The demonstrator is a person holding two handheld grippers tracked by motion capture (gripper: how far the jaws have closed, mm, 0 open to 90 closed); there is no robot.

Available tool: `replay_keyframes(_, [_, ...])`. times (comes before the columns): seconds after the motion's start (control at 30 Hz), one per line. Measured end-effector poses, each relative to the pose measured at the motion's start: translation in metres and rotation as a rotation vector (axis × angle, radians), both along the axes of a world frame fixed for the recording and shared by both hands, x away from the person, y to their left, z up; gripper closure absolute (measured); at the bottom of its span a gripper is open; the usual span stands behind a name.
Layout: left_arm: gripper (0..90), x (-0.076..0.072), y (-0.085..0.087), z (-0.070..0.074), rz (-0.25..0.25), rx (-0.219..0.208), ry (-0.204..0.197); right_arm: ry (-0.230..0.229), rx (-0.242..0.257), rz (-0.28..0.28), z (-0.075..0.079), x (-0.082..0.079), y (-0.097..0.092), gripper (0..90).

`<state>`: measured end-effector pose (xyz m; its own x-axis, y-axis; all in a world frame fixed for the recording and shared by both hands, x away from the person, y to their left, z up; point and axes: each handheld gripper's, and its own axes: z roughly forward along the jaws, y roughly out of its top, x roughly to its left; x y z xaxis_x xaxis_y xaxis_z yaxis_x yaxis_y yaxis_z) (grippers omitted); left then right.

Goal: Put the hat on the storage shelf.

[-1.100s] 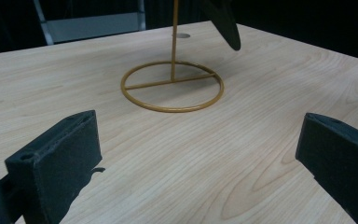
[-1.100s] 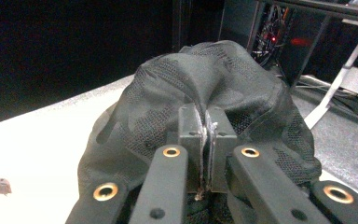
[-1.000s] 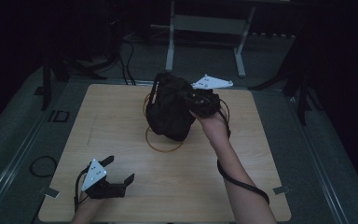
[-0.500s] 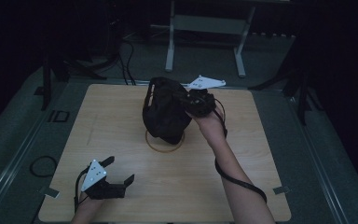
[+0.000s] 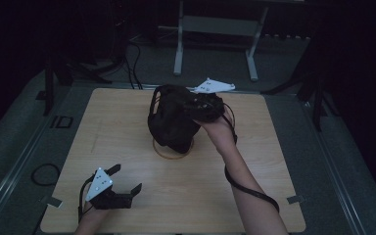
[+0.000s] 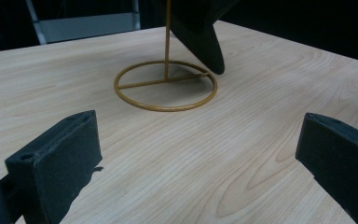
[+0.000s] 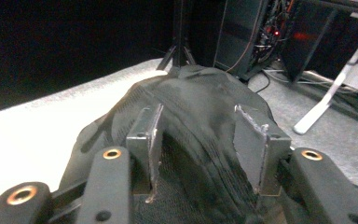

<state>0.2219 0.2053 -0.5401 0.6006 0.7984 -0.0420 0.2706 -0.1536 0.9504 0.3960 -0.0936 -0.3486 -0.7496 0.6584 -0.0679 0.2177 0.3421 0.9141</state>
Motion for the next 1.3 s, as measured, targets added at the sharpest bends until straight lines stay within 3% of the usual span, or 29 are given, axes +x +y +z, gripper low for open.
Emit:
replay_keyframes(0.4, [0.6, 0.001, 0.0, 0.0, -0.003, 0.005, 0.001, 0.015, -0.011, 0.042, 0.005, -0.004, -0.002, 36.2])
replay_keyframes(0.73, [0.5, 0.001, -0.002, -0.001, 0.0, 0.002, 0.004, 0.041, 0.006, 0.119, 0.003, -0.016, -0.012, 12.3])
replay_keyframes(0.83, [0.5, 0.001, -0.002, -0.001, -0.004, 0.006, 0.005, 0.064, 0.002, 0.144, -0.001, -0.02, -0.014, 13.0])
replay_keyframes(0.97, [0.6, 0.001, -0.003, -0.002, -0.006, 0.007, 0.007, 0.052, 0.013, 0.15, -0.005, -0.025, -0.016, 12.9])
replay_keyframes(1.13, [0.6, 0.001, -0.003, -0.002, -0.014, 0.01, 0.011, 0.011, -0.013, 0.142, -0.008, -0.032, -0.02, 12.9])
replay_keyframes(1.3, [0.6, 0.0, -0.005, -0.002, -0.024, 0.023, 0.013, 0.013, -0.026, 0.141, -0.015, -0.034, -0.025, 12.9])
